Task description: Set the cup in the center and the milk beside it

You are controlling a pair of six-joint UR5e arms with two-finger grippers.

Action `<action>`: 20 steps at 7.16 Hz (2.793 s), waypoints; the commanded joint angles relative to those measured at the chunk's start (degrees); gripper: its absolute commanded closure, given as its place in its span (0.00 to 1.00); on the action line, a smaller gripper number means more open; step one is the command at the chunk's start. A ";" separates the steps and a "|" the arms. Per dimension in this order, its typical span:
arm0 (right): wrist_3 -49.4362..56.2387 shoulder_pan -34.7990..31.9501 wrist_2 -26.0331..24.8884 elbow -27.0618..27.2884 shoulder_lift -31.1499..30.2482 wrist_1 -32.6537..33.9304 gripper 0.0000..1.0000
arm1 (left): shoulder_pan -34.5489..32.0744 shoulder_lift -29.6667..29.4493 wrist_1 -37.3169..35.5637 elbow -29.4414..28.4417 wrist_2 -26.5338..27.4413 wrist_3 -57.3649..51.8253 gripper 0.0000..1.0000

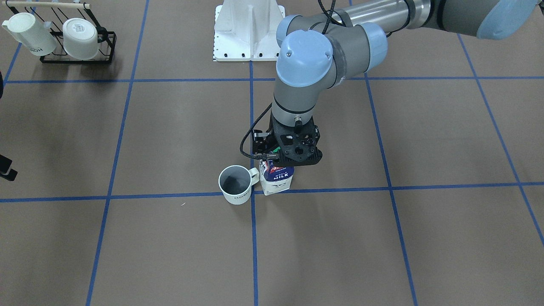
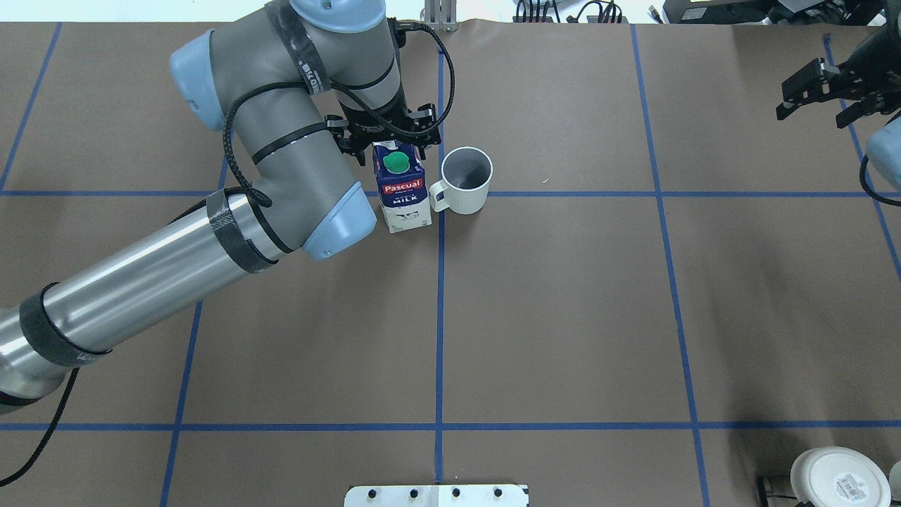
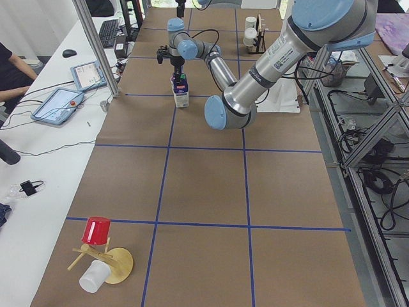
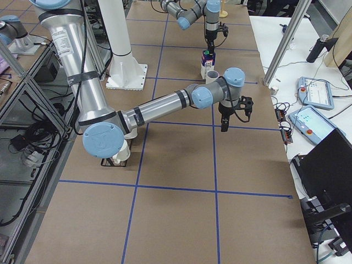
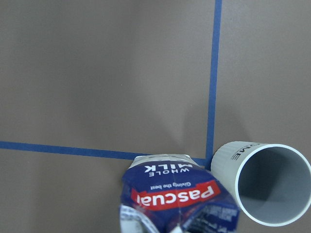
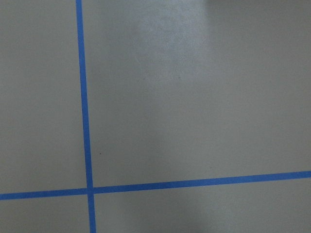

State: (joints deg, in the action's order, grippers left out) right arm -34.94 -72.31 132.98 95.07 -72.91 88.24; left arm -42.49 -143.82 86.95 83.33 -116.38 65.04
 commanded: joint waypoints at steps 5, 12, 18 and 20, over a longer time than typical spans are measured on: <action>1.28 -0.46 1.49 -0.50 -2.58 -0.26 0.00 | -11.71 17.36 -0.55 18.13 -6.57 -13.16 0.02; 13.32 -12.50 2.90 -1.72 -11.62 -0.35 0.00 | -34.04 50.96 5.65 22.41 -20.03 -37.00 0.02; 18.78 -16.20 4.13 -2.78 -16.73 1.31 0.00 | -46.70 55.49 8.59 11.09 -19.68 -55.15 0.02; 18.60 -16.29 6.58 -2.34 -16.65 2.64 0.00 | -48.30 55.57 8.68 9.75 -17.15 -58.01 0.02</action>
State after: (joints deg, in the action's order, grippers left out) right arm -16.21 -88.49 138.23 92.52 -89.49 90.35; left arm -89.91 -88.31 95.57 94.03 -135.22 8.95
